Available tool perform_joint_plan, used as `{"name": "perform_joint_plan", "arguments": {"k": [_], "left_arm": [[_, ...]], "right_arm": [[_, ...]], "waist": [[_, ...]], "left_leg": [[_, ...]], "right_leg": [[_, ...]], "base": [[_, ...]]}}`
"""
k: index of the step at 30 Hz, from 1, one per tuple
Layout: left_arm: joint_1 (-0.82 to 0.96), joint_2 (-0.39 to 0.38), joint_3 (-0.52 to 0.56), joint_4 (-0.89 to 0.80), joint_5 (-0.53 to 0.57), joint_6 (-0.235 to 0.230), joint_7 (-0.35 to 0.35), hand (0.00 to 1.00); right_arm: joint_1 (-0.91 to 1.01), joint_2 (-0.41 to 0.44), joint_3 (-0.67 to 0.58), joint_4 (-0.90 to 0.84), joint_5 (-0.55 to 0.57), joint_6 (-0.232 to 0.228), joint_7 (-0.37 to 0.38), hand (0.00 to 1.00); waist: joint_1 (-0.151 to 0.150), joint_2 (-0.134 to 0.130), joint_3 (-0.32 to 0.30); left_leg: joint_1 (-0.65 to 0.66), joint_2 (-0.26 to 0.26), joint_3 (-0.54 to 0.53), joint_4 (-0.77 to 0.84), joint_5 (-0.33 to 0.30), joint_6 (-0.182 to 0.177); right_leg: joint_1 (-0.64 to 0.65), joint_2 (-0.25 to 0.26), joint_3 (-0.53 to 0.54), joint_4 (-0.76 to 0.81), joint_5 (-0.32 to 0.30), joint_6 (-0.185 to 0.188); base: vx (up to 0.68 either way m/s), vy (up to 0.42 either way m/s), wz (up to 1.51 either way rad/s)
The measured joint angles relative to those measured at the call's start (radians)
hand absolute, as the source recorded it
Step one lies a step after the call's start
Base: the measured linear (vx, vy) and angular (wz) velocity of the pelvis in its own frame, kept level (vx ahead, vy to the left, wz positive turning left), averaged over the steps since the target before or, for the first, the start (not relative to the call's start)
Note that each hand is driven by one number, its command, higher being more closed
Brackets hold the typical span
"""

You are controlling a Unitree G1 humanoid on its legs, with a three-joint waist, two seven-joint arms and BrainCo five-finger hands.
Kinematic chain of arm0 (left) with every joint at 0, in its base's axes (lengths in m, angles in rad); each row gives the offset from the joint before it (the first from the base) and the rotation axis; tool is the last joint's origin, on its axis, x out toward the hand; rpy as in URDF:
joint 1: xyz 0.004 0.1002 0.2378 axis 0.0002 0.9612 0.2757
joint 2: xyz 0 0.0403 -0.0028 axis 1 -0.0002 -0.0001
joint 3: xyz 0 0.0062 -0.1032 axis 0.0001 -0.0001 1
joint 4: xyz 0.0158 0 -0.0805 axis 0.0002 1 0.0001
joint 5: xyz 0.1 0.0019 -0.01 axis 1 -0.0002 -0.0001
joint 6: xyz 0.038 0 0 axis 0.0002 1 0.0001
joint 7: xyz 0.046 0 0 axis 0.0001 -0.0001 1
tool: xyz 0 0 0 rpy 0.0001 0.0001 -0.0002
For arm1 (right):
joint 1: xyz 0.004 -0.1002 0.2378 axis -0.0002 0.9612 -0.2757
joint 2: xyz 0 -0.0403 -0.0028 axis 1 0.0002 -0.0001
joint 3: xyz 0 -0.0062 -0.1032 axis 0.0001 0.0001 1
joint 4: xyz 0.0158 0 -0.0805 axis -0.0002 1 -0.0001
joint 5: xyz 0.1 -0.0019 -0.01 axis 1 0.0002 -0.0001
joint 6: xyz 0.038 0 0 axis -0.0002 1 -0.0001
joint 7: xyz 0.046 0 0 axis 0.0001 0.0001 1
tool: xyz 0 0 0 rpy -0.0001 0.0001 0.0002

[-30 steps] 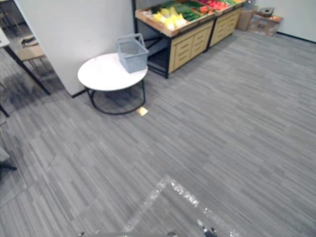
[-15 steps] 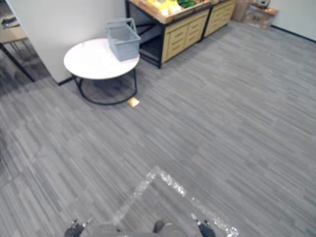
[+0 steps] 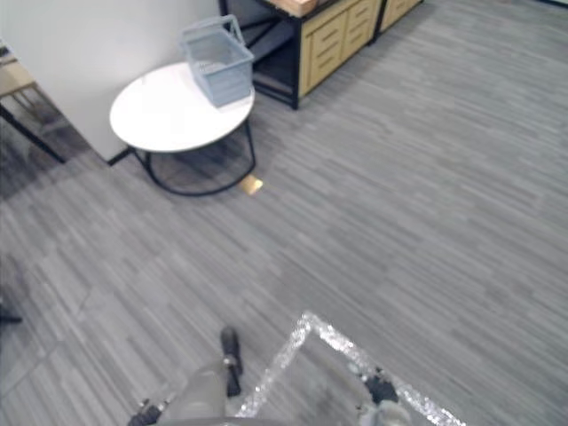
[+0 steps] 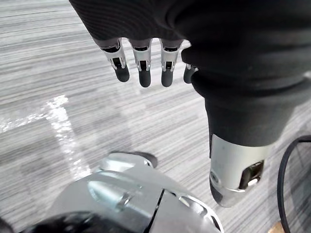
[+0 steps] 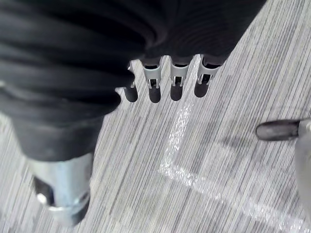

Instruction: Pick vegetable in the basket

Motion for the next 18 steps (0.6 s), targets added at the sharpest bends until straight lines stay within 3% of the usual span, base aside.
{"name": "perform_joint_plan", "arguments": {"k": [2, 3, 4, 5, 6, 7, 8, 10, 12, 13, 16, 18], "left_arm": [[-0.008, 0.009, 0.001, 0.003, 0.001, -0.002, 0.000, 0.00], [-0.007, 0.009, 0.003, 0.005, 0.000, -0.001, 0.002, 0.00], [-0.004, 0.009, 0.002, 0.002, 0.000, -0.001, 0.002, 0.00], [0.004, 0.010, 0.000, -0.005, 0.001, 0.000, 0.002, 0.00], [0.011, 0.010, -0.013, -0.013, 0.002, 0.001, 0.001, 0.00], [0.013, 0.024, -0.033, -0.018, 0.002, 0.001, 0.000, 0.00], [0.011, 0.029, -0.043, -0.024, 0.002, 0.001, 0.000, 0.00], [0.004, 0.028, -0.075, -0.046, 0.002, 0.000, -0.001, 0.00], [-0.006, 0.024, -0.080, -0.057, 0.002, -0.001, -0.008, 0.00], [-0.013, 0.020, -0.079, -0.057, 0.002, -0.002, -0.011, 0.00], [-0.039, -0.004, -0.077, -0.065, 0.002, -0.006, -0.021, 0.00], [-0.041, -0.015, -0.075, -0.061, 0.002, -0.006, -0.020, 0.00]], "right_arm": [[0.006, 0.007, -0.001, 0.004, 0.000, -0.002, 0.006, 0.00], [0.019, 0.007, -0.005, 0.004, -0.002, -0.002, 0.016, 0.00], [0.023, 0.007, -0.005, 0.005, -0.003, -0.001, 0.018, 0.00], [0.029, 0.011, -0.005, 0.004, -0.005, -0.001, 0.018, 0.00], [0.046, 0.015, -0.008, 0.001, -0.019, -0.002, 0.020, 0.00], [0.052, 0.011, -0.014, 0.000, -0.029, -0.004, 0.020, 0.00], [0.052, 0.009, -0.015, -0.001, -0.034, -0.004, 0.019, 0.00], [0.065, 0.009, -0.045, -0.020, -0.040, -0.003, 0.019, 0.00], [0.072, 0.009, -0.049, -0.030, -0.039, -0.004, 0.019, 0.00], [0.075, 0.011, -0.055, -0.030, -0.039, -0.003, 0.019, 0.00], [0.087, 0.017, -0.094, -0.029, -0.038, 0.000, 0.018, 0.00], [0.098, 0.026, -0.129, -0.025, -0.037, 0.007, 0.017, 0.00]], "waist": [[0.001, -0.014, -0.005], [0.004, -0.018, -0.005], [0.001, -0.016, -0.006], [-0.002, -0.015, -0.006], [-0.005, -0.018, -0.007], [-0.008, -0.018, -0.005], [-0.010, -0.020, -0.005], [-0.022, -0.009, 0.005], [-0.044, -0.004, 0.008], [-0.053, -0.002, 0.008], [-0.060, 0.008, 0.008], [-0.058, 0.011, 0.010]], "left_leg": [[0.014, -0.029, 0.020, 0.031, -0.039, 0.033], [0.065, -0.052, 0.045, 0.031, -0.072, 0.070], [0.088, -0.057, 0.044, 0.031, -0.090, 0.071], [0.130, -0.064, 0.045, 0.026, -0.119, 0.073], [0.199, -0.079, 0.046, -0.001, -0.145, 0.083], [0.258, -0.092, 0.045, -0.021, -0.160, 0.095], [0.287, -0.097, 0.042, -0.032, -0.162, 0.098], [0.423, -0.106, 0.016, -0.106, -0.167, 0.105], [0.506, -0.101, -0.005, -0.146, -0.180, 0.097], [0.516, -0.095, -0.014, -0.144, -0.195, 0.086], [0.542, -0.060, -0.041, -0.140, -0.258, 0.009], [0.570, -0.032, -0.063, -0.139, -0.294, -0.033]], "right_leg": [[-0.050, -0.039, 0.041, 0.118, 0.021, 0.008], [-0.106, -0.069, 0.080, 0.290, 0.077, -0.006], [-0.133, -0.078, 0.084, 0.368, 0.122, 0.007], [-0.178, -0.089, 0.089, 0.486, 0.215, 0.010], [-0.229, -0.108, 0.101, 0.641, 0.347, 0.020], [-0.292, -0.124, 0.097, 0.808, 0.353, 0.034], [-0.324, -0.128, 0.091, 0.881, 0.339, 0.015], [-0.403, -0.118, -0.007, 0.996, 0.201, -0.041], [-0.455, -0.104, -0.100, 0.892, 0.087, -0.084], [-0.469, -0.100, -0.127, 0.827, 0.075, -0.093], [-0.523, -0.086, -0.168, 0.384, 0.105, -0.074], [-0.523, -0.086, -0.126, 0.165, 0.187, -0.070]], "base": [[0.48, 0.302, -0.03], [0.48, 0.300, -0.08], [0.48, 0.281, -0.07], [0.48, 0.257, 0.00], [0.63, 0.299, 0.06], [0.44, 0.189, 0.10], [0.51, 0.147, 0.19], [0.45, 0.072, 0.23], [0.32, -0.017, 0.30], [0.32, -0.108, 0.43], [0.32, -0.234, 0.41], [0.36, -0.300, 0.28]]}}
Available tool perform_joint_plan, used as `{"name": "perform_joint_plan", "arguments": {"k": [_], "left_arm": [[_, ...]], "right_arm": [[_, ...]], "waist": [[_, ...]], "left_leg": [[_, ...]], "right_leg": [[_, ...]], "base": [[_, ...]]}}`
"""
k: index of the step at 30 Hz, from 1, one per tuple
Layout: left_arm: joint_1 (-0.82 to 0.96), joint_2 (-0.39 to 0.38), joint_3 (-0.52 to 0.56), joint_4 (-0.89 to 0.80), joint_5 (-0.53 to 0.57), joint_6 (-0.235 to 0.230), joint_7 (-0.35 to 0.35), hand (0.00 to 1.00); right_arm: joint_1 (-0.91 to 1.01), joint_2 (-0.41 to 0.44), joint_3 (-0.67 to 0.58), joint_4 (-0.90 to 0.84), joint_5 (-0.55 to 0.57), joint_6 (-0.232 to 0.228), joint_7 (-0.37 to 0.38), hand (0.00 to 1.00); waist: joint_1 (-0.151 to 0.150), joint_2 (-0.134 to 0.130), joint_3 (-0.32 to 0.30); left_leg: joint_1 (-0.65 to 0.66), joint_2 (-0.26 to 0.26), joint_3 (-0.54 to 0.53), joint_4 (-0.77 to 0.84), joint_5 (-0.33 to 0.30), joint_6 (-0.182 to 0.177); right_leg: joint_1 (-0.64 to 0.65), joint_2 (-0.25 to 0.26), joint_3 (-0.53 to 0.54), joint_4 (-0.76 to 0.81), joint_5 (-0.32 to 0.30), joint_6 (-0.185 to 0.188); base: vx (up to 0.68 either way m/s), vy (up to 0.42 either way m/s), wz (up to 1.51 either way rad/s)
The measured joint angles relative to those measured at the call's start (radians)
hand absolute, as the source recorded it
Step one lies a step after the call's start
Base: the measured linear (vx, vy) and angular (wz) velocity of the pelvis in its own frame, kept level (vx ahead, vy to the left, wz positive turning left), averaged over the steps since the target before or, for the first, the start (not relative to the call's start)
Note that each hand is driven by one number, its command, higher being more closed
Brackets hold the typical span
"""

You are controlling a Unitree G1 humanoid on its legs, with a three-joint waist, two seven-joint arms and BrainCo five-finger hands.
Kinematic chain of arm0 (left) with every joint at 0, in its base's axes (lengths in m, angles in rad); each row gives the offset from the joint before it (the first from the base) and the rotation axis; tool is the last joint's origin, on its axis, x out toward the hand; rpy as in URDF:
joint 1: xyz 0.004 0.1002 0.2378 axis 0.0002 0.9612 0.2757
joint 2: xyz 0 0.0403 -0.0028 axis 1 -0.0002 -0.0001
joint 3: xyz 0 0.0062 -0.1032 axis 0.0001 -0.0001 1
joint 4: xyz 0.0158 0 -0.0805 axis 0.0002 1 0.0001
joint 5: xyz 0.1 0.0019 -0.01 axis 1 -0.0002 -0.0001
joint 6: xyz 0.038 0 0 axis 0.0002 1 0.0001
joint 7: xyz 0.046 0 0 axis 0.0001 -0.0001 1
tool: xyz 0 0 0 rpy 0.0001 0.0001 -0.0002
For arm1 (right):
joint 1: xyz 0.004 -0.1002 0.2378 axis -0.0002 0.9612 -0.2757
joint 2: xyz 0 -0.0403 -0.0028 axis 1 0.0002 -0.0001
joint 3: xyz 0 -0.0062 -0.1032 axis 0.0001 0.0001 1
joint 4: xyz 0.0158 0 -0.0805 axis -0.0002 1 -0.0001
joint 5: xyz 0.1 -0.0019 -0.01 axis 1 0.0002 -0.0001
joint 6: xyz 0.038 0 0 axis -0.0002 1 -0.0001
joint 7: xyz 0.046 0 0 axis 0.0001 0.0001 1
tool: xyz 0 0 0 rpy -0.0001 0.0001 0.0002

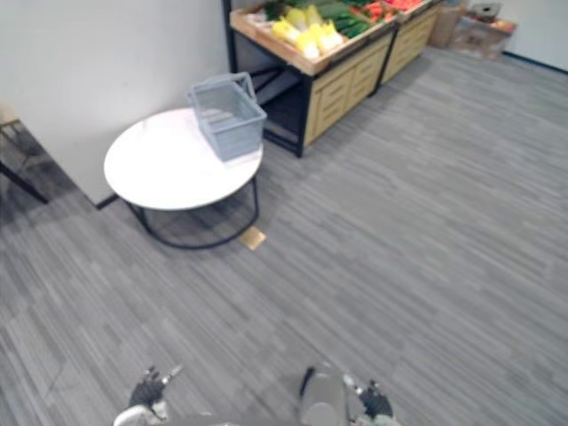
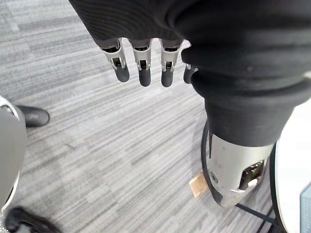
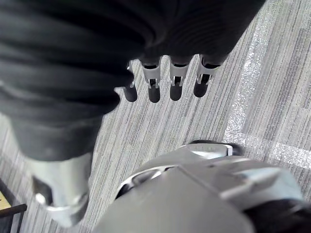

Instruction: Pick vegetable in the basket

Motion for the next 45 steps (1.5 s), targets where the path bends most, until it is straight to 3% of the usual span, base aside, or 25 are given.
{"name": "perform_joint_plan", "arguments": {"k": [1, 2, 3, 5, 7, 9, 11, 12, 13, 14, 16, 19, 21, 23, 24, 26, 28, 32, 34, 35, 36, 38, 39, 41, 45], "left_arm": [[0.002, -0.002, 0.003, 0.003, 0.000, 0.000, 0.001, 0.00], [0.003, -0.007, 0.022, 0.014, 0.000, 0.001, 0.001, 0.00], [-0.003, -0.027, 0.035, 0.030, 0.000, 0.002, 0.002, 0.00], [-0.027, -0.058, 0.037, 0.052, 0.007, 0.002, -0.001, 0.00], [-0.030, -0.066, 0.040, 0.055, 0.008, 0.002, 0.000, 0.00], [-0.028, -0.066, 0.051, 0.069, 0.007, 0.002, 0.004, 0.00], [-0.024, -0.064, 0.079, 0.066, 0.005, 0.002, 0.013, 0.00], [-0.021, -0.064, 0.089, 0.063, -0.003, 0.002, 0.020, 0.00], [-0.016, -0.062, 0.097, 0.062, -0.004, 0.002, 0.024, 0.00], [-0.016, -0.060, 0.098, 0.058, -0.005, 0.002, 0.024, 0.00], [-0.021, -0.059, 0.096, 0.050, -0.004, 0.000, 0.023, 0.00], [-0.022, -0.058, 0.076, 0.018, -0.005, -0.008, 0.021, 0.00], [-0.022, -0.057, 0.061, 0.008, -0.005, -0.014, 0.021, 0.00], [-0.011, -0.060, 0.056, 0.005, -0.009, -0.018, 0.021, 0.00], [-0.014, -0.057, 0.057, 0.004, -0.021, -0.021, 0.021, 0.00], [-0.027, -0.026, 0.049, -0.004, -0.028, -0.026, 0.021, 0.00], [-0.034, -0.013, 0.076, 0.005, -0.030, -0.022, 0.021, 0.00], [-0.020, 0.003, 0.074, 0.038, -0.029, -0.013, 0.022, 0.00], [-0.002, 0.025, 0.036, 0.049, -0.027, 0.002, 0.022, 0.00], [0.006, 0.031, 0.025, 0.049, -0.026, 0.006, 0.022, 0.00], [0.020, 0.039, 0.005, 0.048, -0.025, 0.009, 0.022, 0.00], [0.019, 0.045, -0.016, 0.048, -0.024, 0.009, 0.021, 0.00], [0.012, 0.043, -0.020, 0.046, -0.024, 0.008, 0.021, 0.00], [0.006, 0.036, -0.018, 0.043, -0.024, 0.007, 0.020, 0.00], [-0.004, 0.012, 0.005, 0.033, -0.026, 0.004, 0.021, 0.00]], "right_arm": [[0.003, 0.004, -0.012, 0.000, 0.000, 0.000, 0.000, 0.00], [0.006, 0.009, -0.034, 0.000, 0.000, 0.002, 0.000, 0.00], [0.003, 0.006, -0.049, -0.001, 0.000, 0.002, 0.000, 0.00], [-0.017, -0.008, -0.071, -0.002, 0.000, 0.001, 0.000, 0.00], [-0.016, -0.017, -0.069, 0.002, 0.000, 0.003, 0.001, 0.00], [-0.014, -0.018, -0.057, 0.012, -0.001, 0.003, 0.001, 0.00], [-0.003, -0.025, -0.026, 0.017, -0.001, 0.005, 0.002, 0.00], [0.013, -0.030, -0.004, 0.016, -0.001, 0.005, 0.001, 0.00], [0.012, -0.036, 0.025, 0.016, -0.002, 0.005, 0.001, 0.00], [0.005, -0.041, 0.035, 0.016, -0.002, 0.005, 0.000, 0.00], [-0.030, -0.070, 0.045, 0.016, -0.002, 0.005, -0.002, 0.00], [-0.070, -0.078, 0.047, 0.014, 0.000, 0.001, -0.003, 0.00], [-0.076, -0.075, 0.050, -0.001, 0.000, -0.011, -0.003, 0.00], [-0.072, -0.078, 0.074, -0.003, 0.000, -0.012, -0.003, 0.00], [-0.071, -0.065, 0.093, 0.000, 0.000, -0.011, -0.006, 0.00], [-0.084, -0.044, 0.131, 0.001, 0.000, -0.011, 0.003, 0.00], [-0.092, -0.033, 0.131, 0.004, 0.000, -0.011, 0.003, 0.00], [-0.090, -0.031, 0.138, 0.005, 0.000, -0.015, 0.011, 0.00], [-0.064, -0.022, 0.137, 0.005, 0.000, -0.015, 0.015, 0.00], [-0.054, -0.018, 0.136, 0.005, 0.001, -0.015, 0.019, 0.00], [-0.043, -0.022, 0.127, -0.005, 0.007, -0.017, 0.020, 0.00], [-0.031, -0.026, 0.126, -0.004, 0.006, -0.016, 0.019, 0.00], [-0.025, -0.025, 0.123, -0.005, 0.006, -0.016, 0.019, 0.00], [-0.025, -0.025, 0.117, -0.005, 0.006, -0.016, 0.020, 0.00], [-0.010, -0.012, 0.055, -0.001, 0.006, -0.005, 0.018, 0.00]], "waist": [[0.000, 0.001, 0.000], [0.001, 0.004, -0.004], [0.002, 0.023, -0.001], [-0.003, 0.051, -0.006], [0.000, 0.056, -0.013], [0.000, 0.076, -0.023], [-0.004, 0.078, -0.023], [-0.003, 0.077, -0.021], [0.005, 0.066, -0.014], [0.005, 0.069, -0.012], [0.007, 0.075, -0.007], [0.034, 0.073, -0.006], [0.042, 0.069, -0.004], [0.054, 0.080, -0.005], [0.065, 0.079, -0.011], [0.057, 0.026, -0.013], [0.065, 0.008, -0.007], [0.067, -0.010, -0.022], [0.055, -0.016, -0.019], [0.052, -0.015, -0.018], [0.050, -0.022, -0.015], [0.047, -0.023, -0.014], [0.041, -0.021, -0.013], [0.020, -0.016, -0.011], [0.029, -0.009, -0.012]], "left_leg": [[0.011, 0.013, -0.005, -0.001, -0.014, -0.022], [0.041, 0.047, -0.012, -0.008, -0.040, -0.054], [0.053, 0.068, -0.017, -0.020, -0.045, -0.061], [0.061, 0.076, -0.039, -0.018, 0.032, -0.056], [0.071, 0.097, -0.065, 0.009, 0.074, -0.054], [0.002, 0.143, -0.121, 0.202, 0.106, -0.068], [-0.127, 0.180, -0.196, 0.472, 0.218, -0.091], [-0.182, 0.203, -0.209, 0.599, 0.362, -0.105], [-0.228, 0.227, -0.199, 0.717, 0.444, -0.124], [-0.264, 0.238, -0.183, 0.793, 0.403, -0.119], [-0.392, 0.219, -0.112, 0.963, 0.201, -0.088], [-0.487, 0.160, 0.004, 0.749, 0.079, -0.061], [-0.489, 0.096, 0.038, 0.416, 0.109, -0.043], [-0.481, 0.052, -0.009, 0.120, 0.289, -0.029], [-0.487, 0.035, -0.001, 0.140, 0.303, 0.019], [-0.551, 0.013, 0.001, 0.249, 0.216, 0.053], [-0.546, 0.001, 0.019, 0.318, 0.160, 0.079], [-0.401, -0.050, 0.056, 0.223, 0.114, 0.102], [-0.273, -0.070, 0.058, 0.146, 0.090, 0.110], [-0.242, -0.070, 0.054, 0.136, 0.084, 0.112], [-0.152, -0.078, 0.044, 0.092, 0.078, 0.114], [-0.081, -0.077, 0.021, 0.045, 0.078, 0.114], [-0.046, -0.072, 0.001, 0.023, 0.078, 0.113], [-0.022, -0.057, -0.038, 0.010, 0.065, 0.095], [-0.010, -0.005, -0.124, 0.020, -0.015, 0.010]], "right_leg": [[0.000, -0.001, 0.019, -0.049, 0.030, 0.005], [0.006, 0.017, 0.018, -0.050, 0.140, 0.028], [-0.010, 0.043, 0.004, 0.004, 0.141, 0.023], [-0.068, 0.054, 0.008, 0.168, 0.002, -0.017], [-0.053, 0.071, -0.002, 0.200, -0.050, -0.028], [0.011, 0.107, -0.028, 0.179, -0.089, -0.040], [0.087, 0.119, -0.067, 0.143, -0.098, -0.054], [0.149, 0.129, -0.083, 0.116, -0.111, -0.067], [0.210, 0.138, -0.086, 0.079, -0.124, -0.078], [0.236, 0.142, -0.086, 0.061, -0.132, -0.081], [0.348, 0.144, -0.085, -0.033, -0.131, -0.079], [0.460, 0.129, -0.079, -0.125, -0.123, -0.055], [0.501, 0.104, -0.066, -0.147, -0.147, -0.007], [0.548, 0.102, -0.042, -0.172, -0.177, 0.039], [0.563, 0.097, -0.019, -0.195, -0.184, 0.029], [0.562, 0.082, 0.015, -0.225, -0.158, 0.032], [0.574, 0.055, 0.062, -0.209, -0.099, 0.060], [0.442, -0.011, 0.166, 0.154, -0.028, 0.090], [0.277, -0.041, 0.229, 0.549, 0.167, 0.132], [0.244, -0.043, 0.227, 0.640, 0.164, 0.130], [0.172, -0.047, 0.190, 0.800, 0.117, 0.083], [0.127, -0.037, 0.124, 0.833, 0.007, 0.061], [0.095, -0.022, 0.076, 0.777, -0.064, 0.021], [0.064, -0.001, 0.020, 0.580, -0.100, -0.005], [0.055, 0.028, 0.095, -0.103, 0.015, 0.047]], "base": [[0.58, -0.483, 0.15], [0.51, -0.432, 0.06], [0.53, -0.414, 0.00], [0.51, -0.357, -0.02], [0.48, -0.352, -0.03], [0.38, -0.264, 0.09], [0.40, -0.193, 0.26], [0.43, -0.117, 0.19], [0.51, -0.138, 0.11], [0.42, -0.108, 0.02], [0.42, -0.061, -0.01], [0.32, 0.063, -0.17], [0.33, 0.196, -0.31], [0.46, 0.320, -0.36], [0.34, 0.213, -0.26], [0.41, 0.139, 0.05], [0.53, 0.220, -0.05], [0.38, 0.177, -0.14], [0.38, 0.137, 0.00], [0.45, 0.102, 0.11], [0.46, 0.068, 0.18], [0.38, 0.005, 0.32], [0.34, -0.090, 0.63], [0.31, -0.154, 0.73], [0.33, -0.308, 0.59]]}}
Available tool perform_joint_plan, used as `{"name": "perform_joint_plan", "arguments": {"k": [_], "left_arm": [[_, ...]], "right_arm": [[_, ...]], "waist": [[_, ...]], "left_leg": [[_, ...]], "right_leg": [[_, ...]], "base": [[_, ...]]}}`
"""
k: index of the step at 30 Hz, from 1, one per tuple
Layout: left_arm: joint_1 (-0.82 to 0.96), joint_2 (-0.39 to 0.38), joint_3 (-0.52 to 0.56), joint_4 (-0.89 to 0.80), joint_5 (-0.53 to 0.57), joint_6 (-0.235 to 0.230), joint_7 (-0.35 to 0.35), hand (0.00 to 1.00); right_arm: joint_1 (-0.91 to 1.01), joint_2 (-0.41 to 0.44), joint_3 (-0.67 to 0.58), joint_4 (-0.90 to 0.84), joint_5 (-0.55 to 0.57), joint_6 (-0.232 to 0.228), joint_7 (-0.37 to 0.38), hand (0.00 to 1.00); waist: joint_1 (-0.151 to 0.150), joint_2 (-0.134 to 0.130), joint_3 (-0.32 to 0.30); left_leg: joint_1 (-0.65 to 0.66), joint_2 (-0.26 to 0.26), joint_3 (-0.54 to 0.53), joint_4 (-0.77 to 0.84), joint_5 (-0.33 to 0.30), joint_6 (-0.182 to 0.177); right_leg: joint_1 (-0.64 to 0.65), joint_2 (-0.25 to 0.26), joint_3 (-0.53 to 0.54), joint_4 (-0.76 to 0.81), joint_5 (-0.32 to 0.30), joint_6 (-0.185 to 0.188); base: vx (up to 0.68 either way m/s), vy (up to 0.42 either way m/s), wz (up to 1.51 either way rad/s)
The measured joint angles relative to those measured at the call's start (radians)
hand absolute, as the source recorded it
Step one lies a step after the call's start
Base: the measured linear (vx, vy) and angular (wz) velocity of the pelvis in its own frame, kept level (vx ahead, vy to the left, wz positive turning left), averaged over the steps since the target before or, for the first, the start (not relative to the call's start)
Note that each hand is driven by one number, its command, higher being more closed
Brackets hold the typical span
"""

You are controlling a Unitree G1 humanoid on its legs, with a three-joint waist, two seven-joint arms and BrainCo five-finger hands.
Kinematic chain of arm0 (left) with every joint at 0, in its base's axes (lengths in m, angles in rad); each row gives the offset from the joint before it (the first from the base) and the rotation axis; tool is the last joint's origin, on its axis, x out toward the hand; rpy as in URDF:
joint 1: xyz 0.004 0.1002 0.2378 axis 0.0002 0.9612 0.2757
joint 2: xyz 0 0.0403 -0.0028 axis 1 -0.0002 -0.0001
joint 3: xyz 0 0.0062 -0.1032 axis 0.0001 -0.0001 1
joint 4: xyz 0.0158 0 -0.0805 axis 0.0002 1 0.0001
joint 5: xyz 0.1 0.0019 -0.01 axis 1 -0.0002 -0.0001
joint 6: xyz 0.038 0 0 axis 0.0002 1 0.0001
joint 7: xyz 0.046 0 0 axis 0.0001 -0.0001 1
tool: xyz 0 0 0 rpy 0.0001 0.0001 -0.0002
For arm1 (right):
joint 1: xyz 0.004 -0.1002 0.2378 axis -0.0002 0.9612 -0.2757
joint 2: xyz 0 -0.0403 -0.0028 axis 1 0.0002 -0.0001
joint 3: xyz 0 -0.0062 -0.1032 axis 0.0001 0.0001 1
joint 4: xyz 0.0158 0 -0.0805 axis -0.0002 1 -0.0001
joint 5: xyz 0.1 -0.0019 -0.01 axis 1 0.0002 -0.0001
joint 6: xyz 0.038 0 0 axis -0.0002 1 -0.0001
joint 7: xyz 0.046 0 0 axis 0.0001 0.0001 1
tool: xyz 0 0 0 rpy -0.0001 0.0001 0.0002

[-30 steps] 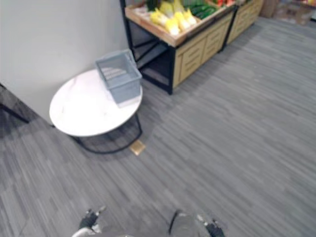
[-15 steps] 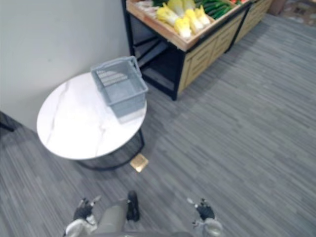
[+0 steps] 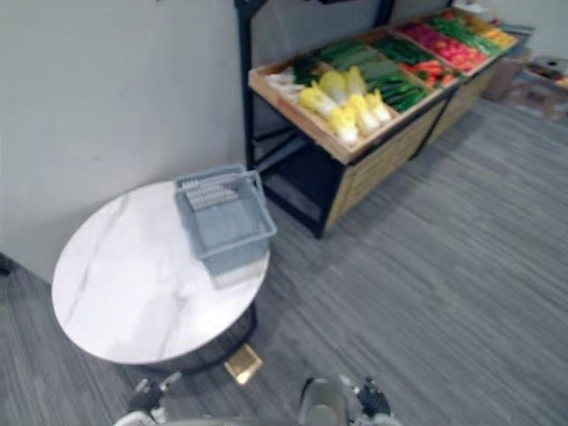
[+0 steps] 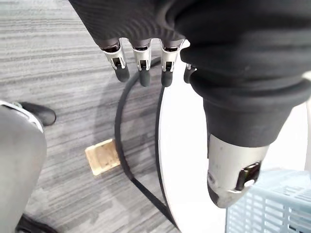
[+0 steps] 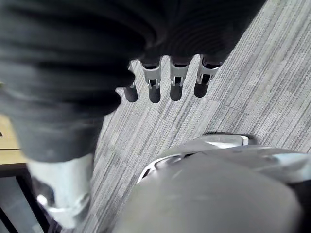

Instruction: Pick vegetable in the basket

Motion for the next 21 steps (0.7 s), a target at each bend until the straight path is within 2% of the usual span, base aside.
{"name": "perform_joint_plan", "arguments": {"k": [1, 2, 3, 4, 5, 6, 7, 8, 9, 10, 11, 12, 13, 14, 15, 16, 17, 18, 19, 21], "left_arm": [[0.001, -0.005, 0.019, 0.001, 0.000, 0.000, 0.000, 0.00], [0.001, -0.012, 0.036, 0.004, 0.001, 0.000, 0.001, 0.00], [0.012, -0.034, 0.057, 0.008, 0.001, 0.001, 0.001, 0.00], [0.013, -0.057, 0.060, 0.009, 0.001, 0.000, -0.001, 0.00], [0.012, -0.082, 0.060, 0.015, 0.001, 0.000, -0.001, 0.00], [0.014, -0.088, 0.064, 0.015, 0.001, -0.003, 0.000, 0.00], [0.015, -0.087, 0.064, 0.016, 0.001, -0.003, 0.000, 0.00], [0.013, -0.085, 0.064, 0.017, 0.001, -0.003, 0.001, 0.00], [0.010, -0.084, 0.063, 0.016, -0.002, -0.003, 0.000, 0.00], [0.009, -0.084, 0.064, 0.013, -0.008, -0.006, 0.001, 0.00], [0.006, -0.072, 0.053, 0.009, -0.009, -0.008, 0.001, 0.00], [0.007, -0.070, 0.049, 0.006, -0.009, -0.009, 0.001, 0.00], [0.008, -0.068, 0.040, 0.003, -0.008, -0.012, 0.002, 0.00], [0.006, -0.064, 0.028, 0.002, -0.008, -0.018, 0.001, 0.00], [0.007, -0.064, 0.023, -0.006, -0.008, -0.019, 0.002, 0.00], [0.007, -0.063, 0.022, -0.006, -0.008, -0.019, 0.003, 0.00], [0.007, -0.054, 0.020, -0.004, -0.006, -0.019, 0.009, 0.00], [0.007, -0.048, 0.015, -0.006, -0.006, -0.019, 0.012, 0.00], [0.006, -0.036, 0.011, -0.007, 0.000, -0.021, 0.015, 0.00], [0.002, -0.028, 0.014, -0.006, 0.001, -0.020, 0.028, 0.00]], "right_arm": [[0.010, 0.006, -0.018, 0.001, 0.000, 0.005, 0.000, 0.00], [0.011, 0.002, -0.028, 0.000, 0.000, 0.006, 0.000, 0.00], [0.022, -0.003, -0.037, -0.001, 0.000, 0.007, -0.002, 0.00], [0.028, -0.013, -0.049, -0.001, 0.000, 0.007, -0.004, 0.00], [0.019, -0.023, -0.050, 0.000, 0.000, 0.009, -0.007, 0.00], [0.012, -0.031, -0.048, -0.002, 0.000, 0.007, -0.007, 0.00], [0.011, -0.035, -0.047, -0.002, 0.000, 0.007, -0.007, 0.00], [0.011, -0.044, -0.045, 0.000, 0.000, 0.005, -0.005, 0.00], [0.015, -0.044, -0.044, 0.005, 0.000, 0.005, -0.005, 0.00], [0.017, -0.044, -0.038, 0.008, 0.000, 0.005, -0.005, 0.00], [0.019, -0.049, -0.014, 0.006, 0.002, 0.003, -0.009, 0.00], [0.014, -0.053, -0.006, 0.004, 0.002, 0.002, -0.010, 0.00], [0.006, -0.059, -0.005, 0.001, 0.005, 0.000, -0.010, 0.00], [-0.006, -0.068, -0.008, -0.011, 0.013, -0.006, -0.012, 0.00], [-0.010, -0.075, -0.009, -0.030, 0.019, -0.012, -0.018, 0.00], [-0.010, -0.078, -0.009, -0.039, 0.033, -0.015, -0.019, 0.00], [-0.011, -0.078, -0.008, -0.051, 0.035, -0.018, -0.022, 0.00], [-0.010, -0.070, -0.005, -0.076, 0.035, -0.019, -0.021, 0.00], [-0.010, -0.060, 0.004, -0.100, 0.035, -0.021, -0.024, 0.00], [-0.024, -0.056, 0.034, -0.128, 0.030, -0.025, -0.025, 0.00]], "waist": [[0.002, -0.004, -0.001], [0.001, -0.001, -0.003], [-0.001, 0.025, -0.011], [-0.001, 0.047, -0.023], [0.003, 0.067, -0.026], [0.002, 0.077, -0.032], [0.001, 0.081, -0.034], [-0.002, 0.090, -0.039], [-0.003, 0.085, -0.035], [-0.002, 0.081, -0.032], [0.000, 0.068, -0.029], [0.001, 0.067, -0.029], [0.000, 0.067, -0.029], [-0.003, 0.066, -0.028], [-0.006, 0.067, -0.028], [-0.007, 0.068, -0.028], [-0.007, 0.056, -0.033], [-0.012, 0.051, -0.043], [-0.019, 0.032, -0.042], [-0.021, 0.022, -0.033]], "left_leg": [[0.017, 0.016, -0.028, -0.002, -0.024, -0.032], [0.031, 0.033, -0.045, -0.004, -0.040, -0.046], [0.035, 0.069, -0.057, -0.005, -0.051, -0.050], [0.034, 0.086, -0.079, -0.002, -0.042, -0.037], [0.032, 0.103, -0.098, 0.018, 0.000, -0.040], [0.009, 0.115, -0.130, 0.064, 0.045, -0.041], [-0.006, 0.122, -0.145, 0.098, 0.062, -0.041], [-0.069, 0.137, -0.181, 0.214, 0.093, -0.053], [-0.133, 0.145, -0.191, 0.340, 0.164, -0.110], [-0.161, 0.149, -0.190, 0.394, 0.210, -0.147], [-0.233, 0.159, -0.149, 0.527, 0.297, -0.193], [-0.252, 0.166, -0.114, 0.550, 0.287, -0.198], [-0.269, 0.171, -0.066, 0.558, 0.267, -0.196], [-0.295, 0.171, 0.047, 0.531, 0.226, -0.175], [-0.308, 0.169, 0.143, 0.445, 0.225, -0.130], [-0.310, 0.169, 0.185, 0.389, 0.241, -0.100], [-0.284, 0.155, 0.229, 0.329, 0.241, -0.075], [-0.270, 0.132, 0.229, 0.271, 0.241, -0.075], [-0.257, 0.110, 0.221, 0.197, 0.240, -0.073], [-0.245, 0.095, 0.198, 0.120, 0.240, -0.073]], "right_leg": [[-0.001, -0.008, 0.039, -0.059, 0.019, 0.016], [0.000, 0.000, 0.036, -0.029, 0.078, 0.036], [-0.018, 0.026, 0.026, 0.043, 0.090, 0.043], [-0.040, 0.038, 0.025, 0.113, 0.084, 0.033], [-0.048, 0.046, 0.011, 0.181, 0.031, -0.006], [-0.029, 0.051, -0.018, 0.199, -0.004, -0.020], [-0.013, 0.052, -0.037, 0.195, -0.015, -0.027], [0.035, 0.054, -0.083, 0.172, -0.033, -0.036], [0.093, 0.051, -0.120, 0.146, -0.045, -0.046], [0.125, 0.049, -0.138, 0.132, -0.041, -0.050], [0.206, 0.027, -0.184, 0.087, -0.041, -0.058], [0.223, 0.020, -0.198, 0.075, -0.041, -0.058], [0.238, 0.015, -0.208, 0.062, -0.041, -0.058], [0.260, 0.004, -0.224, 0.042, -0.039, -0.054], [0.280, -0.003, -0.243, 0.027, -0.034, -0.046], [0.287, -0.002, -0.252, 0.026, -0.033, -0.045], [0.297, -0.004, -0.254, 0.014, -0.026, -0.034], [0.301, -0.005, -0.253, -0.010, -0.020, -0.024], [0.298, -0.002, -0.256, -0.042, -0.017, -0.019], [0.295, 0.006, -0.269, -0.062, -0.011, -0.011]], "base": [[0.40, -0.414, 0.57], [0.41, -0.446, 0.64], [0.33, -0.355, 0.58], [0.42, -0.414, 0.68], [0.51, -0.503, 0.61], [0.51, -0.485, 0.50], [0.48, -0.443, 0.68], [0.36, -0.281, 0.84], [0.35, -0.259, 0.90], [0.39, -0.223, 0.98], [0.30, -0.147, 0.69], [0.28, -0.123, 0.60], [0.17, -0.054, 0.28], [0.20, -0.016, 0.36], [0.19, 0.023, 0.38], [0.17, 0.076, 0.41], [0.15, 0.082, 0.50], [0.17, 0.110, 0.60], [0.13, 0.089, 0.49], [0.09, 0.086, 0.35]]}}
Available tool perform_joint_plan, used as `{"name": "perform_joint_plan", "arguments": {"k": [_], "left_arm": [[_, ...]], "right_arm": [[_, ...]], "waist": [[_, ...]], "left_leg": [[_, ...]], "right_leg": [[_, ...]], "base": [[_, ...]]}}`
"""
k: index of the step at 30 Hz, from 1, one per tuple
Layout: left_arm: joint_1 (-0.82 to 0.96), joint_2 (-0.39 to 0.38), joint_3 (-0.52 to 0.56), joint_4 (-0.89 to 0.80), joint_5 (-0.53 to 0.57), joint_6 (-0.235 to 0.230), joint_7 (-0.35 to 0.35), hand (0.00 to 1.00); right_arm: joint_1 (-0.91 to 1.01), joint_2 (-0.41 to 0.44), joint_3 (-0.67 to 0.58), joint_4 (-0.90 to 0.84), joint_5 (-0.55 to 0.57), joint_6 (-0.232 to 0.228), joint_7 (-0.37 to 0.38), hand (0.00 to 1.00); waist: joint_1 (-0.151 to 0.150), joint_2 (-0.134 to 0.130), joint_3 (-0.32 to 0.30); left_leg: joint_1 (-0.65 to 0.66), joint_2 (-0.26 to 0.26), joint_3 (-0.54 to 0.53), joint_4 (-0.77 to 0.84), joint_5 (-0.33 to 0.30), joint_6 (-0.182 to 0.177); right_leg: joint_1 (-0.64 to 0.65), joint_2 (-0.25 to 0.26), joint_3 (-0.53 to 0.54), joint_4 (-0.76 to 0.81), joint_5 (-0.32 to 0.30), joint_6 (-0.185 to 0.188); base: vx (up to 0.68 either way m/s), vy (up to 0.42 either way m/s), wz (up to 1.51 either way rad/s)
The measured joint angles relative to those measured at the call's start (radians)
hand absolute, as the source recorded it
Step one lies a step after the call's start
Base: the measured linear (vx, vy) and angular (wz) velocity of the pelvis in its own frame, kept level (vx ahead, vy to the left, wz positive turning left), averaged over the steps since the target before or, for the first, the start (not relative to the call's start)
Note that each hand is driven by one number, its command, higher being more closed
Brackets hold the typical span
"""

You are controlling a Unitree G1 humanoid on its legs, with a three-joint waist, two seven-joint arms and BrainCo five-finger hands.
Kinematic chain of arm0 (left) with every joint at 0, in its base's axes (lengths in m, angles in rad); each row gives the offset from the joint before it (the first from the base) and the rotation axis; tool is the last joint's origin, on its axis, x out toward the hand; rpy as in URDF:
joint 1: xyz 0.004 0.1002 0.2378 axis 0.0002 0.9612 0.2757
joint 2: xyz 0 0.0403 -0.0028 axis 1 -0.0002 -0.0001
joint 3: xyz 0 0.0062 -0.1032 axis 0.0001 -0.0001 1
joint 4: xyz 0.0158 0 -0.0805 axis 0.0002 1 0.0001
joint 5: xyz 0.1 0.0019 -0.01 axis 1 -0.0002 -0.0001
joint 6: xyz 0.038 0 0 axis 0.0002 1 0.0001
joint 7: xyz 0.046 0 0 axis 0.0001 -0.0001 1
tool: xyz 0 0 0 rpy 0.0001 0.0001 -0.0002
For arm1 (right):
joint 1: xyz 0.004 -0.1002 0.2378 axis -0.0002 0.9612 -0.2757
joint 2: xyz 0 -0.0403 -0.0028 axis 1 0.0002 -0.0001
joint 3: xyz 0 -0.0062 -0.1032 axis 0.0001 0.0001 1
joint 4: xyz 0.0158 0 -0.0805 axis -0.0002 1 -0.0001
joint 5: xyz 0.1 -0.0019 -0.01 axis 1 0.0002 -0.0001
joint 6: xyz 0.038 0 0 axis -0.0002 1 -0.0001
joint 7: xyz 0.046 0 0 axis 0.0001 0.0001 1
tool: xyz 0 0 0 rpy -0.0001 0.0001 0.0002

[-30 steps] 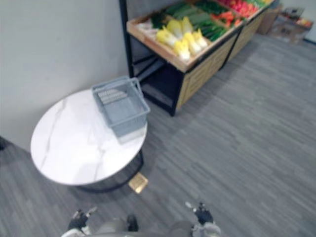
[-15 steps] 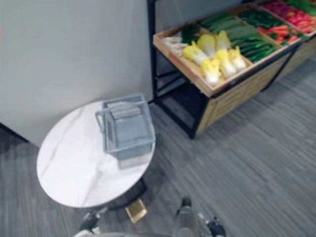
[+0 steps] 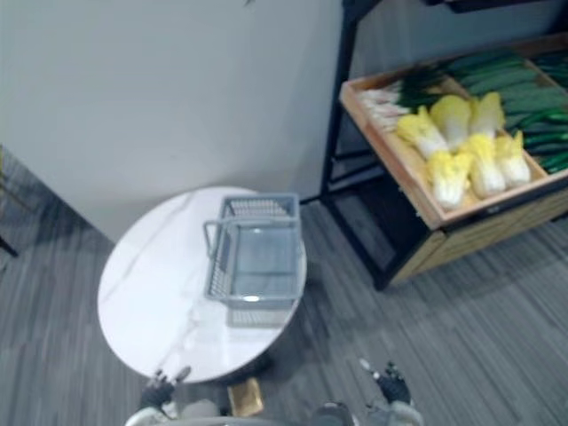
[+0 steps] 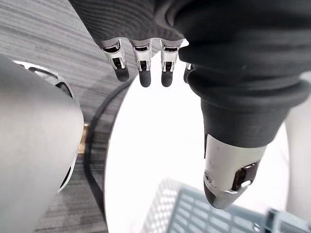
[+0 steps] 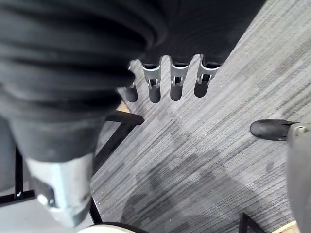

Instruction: Pick vegetable in the basket

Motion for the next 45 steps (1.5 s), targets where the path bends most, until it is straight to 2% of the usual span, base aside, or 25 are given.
{"name": "perform_joint_plan", "arguments": {"k": [3, 6, 10, 12, 15, 18, 22, 27, 29, 31, 34, 38, 41, 45], "left_arm": [[0.015, 0.003, -0.002, 0.000, 0.001, 0.001, 0.013, 0.00], [0.020, 0.004, -0.023, 0.002, 0.016, 0.002, 0.012, 0.00], [0.025, 0.016, -0.023, 0.002, 0.074, 0.004, 0.011, 0.00], [0.030, 0.034, -0.022, 0.002, 0.079, 0.005, 0.012, 0.00], [0.048, 0.063, -0.021, 0.000, 0.079, 0.005, 0.013, 0.00], [0.067, 0.070, -0.020, 0.001, 0.080, 0.015, 0.009, 0.00], [0.079, 0.069, -0.019, 0.002, 0.114, 0.023, -0.004, 0.00], [0.089, 0.069, -0.017, 0.001, 0.118, 0.025, -0.006, 0.00], [0.087, 0.067, -0.014, 0.001, 0.118, 0.026, -0.007, 0.00], [0.083, 0.066, -0.010, -0.003, 0.118, 0.028, -0.007, 0.00], [0.066, 0.064, 0.007, -0.010, 0.117, 0.043, -0.005, 0.00], [0.052, 0.068, 0.022, -0.024, 0.114, 0.046, 0.005, 0.00], [0.035, 0.068, 0.032, -0.023, 0.111, 0.046, 0.017, 0.00], [0.017, 0.067, 0.038, -0.024, 0.110, 0.045, 0.021, 0.00]], "right_arm": [[0.000, -0.006, 0.042, -0.057, -0.015, -0.006, 0.001, 0.00], [0.010, -0.027, 0.079, -0.115, -0.086, -0.013, 0.008, 0.00], [0.025, -0.074, 0.097, -0.234, -0.165, -0.011, 0.005, 0.00], [0.052, -0.123, 0.120, -0.397, -0.279, -0.007, -0.012, 0.00], [0.076, -0.197, 0.140, -0.633, -0.446, -0.019, -0.027, 0.00], [0.062, -0.268, 0.159, -0.746, -0.535, -0.039, -0.034, 0.00], [-0.023, -0.357, 0.217, -0.812, -0.599, -0.042, -0.040, 0.00], [-0.216, -0.382, 0.417, -0.808, -0.632, -0.045, -0.044, 0.00], [-0.325, -0.378, 0.527, -0.779, -0.663, -0.045, -0.039, 0.00], [-0.500, -0.336, 0.640, -0.639, -0.701, -0.041, -0.032, 0.00], [-0.693, -0.272, 0.681, -0.461, -0.708, -0.008, -0.023, 0.00], [-0.890, -0.219, 0.689, -0.274, -0.721, 0.030, -0.025, 0.00], [-0.968, -0.202, 0.663, -0.172, -0.745, 0.054, -0.038, 0.00], [-1.024, -0.200, 0.594, -0.097, -0.746, 0.080, -0.072, 0.00]], "waist": [[-0.001, 0.011, -0.006], [-0.007, 0.025, -0.017], [-0.003, 0.021, -0.023], [-0.003, 0.014, -0.025], [-0.003, -0.015, -0.039], [0.008, -0.036, -0.055], [0.022, -0.034, -0.058], [0.032, -0.034, -0.058], [0.056, -0.034, -0.057], [0.091, -0.042, -0.049], [0.142, -0.056, -0.011], [0.192, -0.080, 0.031], [0.218, -0.085, 0.059], [0.225, -0.085, 0.093]], "left_leg": [[0.078, -0.005, 0.022, -0.112, 0.001, -0.001], [0.115, -0.017, 0.039, -0.178, 0.001, -0.002], [0.117, -0.032, 0.065, -0.223, 0.001, -0.002], [0.114, -0.037, 0.068, -0.245, 0.001, -0.002], [0.111, -0.051, 0.066, -0.259, 0.003, 0.000], [0.092, -0.055, 0.059, -0.266, 0.014, 0.006], [0.080, -0.059, 0.054, -0.290, 0.038, 0.010], [0.057, -0.058, 0.027, -0.291, 0.049, 0.013], [0.044, -0.058, 0.015, -0.291, 0.055, 0.012], [0.027, -0.055, -0.011, -0.291, 0.067, 0.014], [0.000, -0.051, -0.053, -0.291, 0.084, 0.016], [-0.045, -0.050, -0.108, -0.291, 0.106, 0.020], [-0.073, -0.053, -0.136, -0.291, 0.121, 0.023], [-0.109, -0.056, -0.163, -0.291, 0.137, 0.026]], "right_leg": [[0.015, 0.013, 0.016, -0.005, 0.001, 0.001], [0.017, 0.021, 0.026, -0.018, 0.008, 0.012], [-0.015, 0.026, 0.057, -0.034, 0.030, 0.023], [-0.032, 0.026, 0.073, -0.051, 0.051, 0.027], [-0.035, 0.022, 0.076, -0.072, 0.068, 0.035], [-0.047, 0.023, 0.073, -0.083, 0.077, 0.033], [-0.067, 0.026, 0.071, -0.082, 0.085, 0.030], [-0.074, 0.027, 0.051, -0.081, 0.086, 0.029], [-0.080, 0.028, 0.041, -0.081, 0.088, 0.026], [-0.080, 0.030, 0.018, -0.083, 0.090, 0.023], [-0.074, 0.033, -0.005, -0.083, 0.090, 0.022], [-0.082, 0.035, -0.033, -0.082, 0.090, 0.022], [-0.087, 0.033, -0.050, -0.079, 0.089, 0.021], [-0.107, 0.028, -0.067, -0.067, 0.085, 0.017]], "base": [[0.06, 0.052, -0.07], [0.02, 0.036, -0.17], [-0.04, 0.040, -0.17], [-0.07, 0.049, -0.18], [-0.07, 0.025, -0.04], [-0.06, -0.005, 0.05], [-0.05, -0.017, 0.03], [-0.02, -0.014, 0.11], [-0.01, -0.022, 0.19], [-0.01, -0.021, 0.30], [-0.03, -0.018, 0.40], [-0.03, -0.009, 0.40], [-0.03, 0.003, 0.33], [-0.04, 0.011, 0.22]]}}
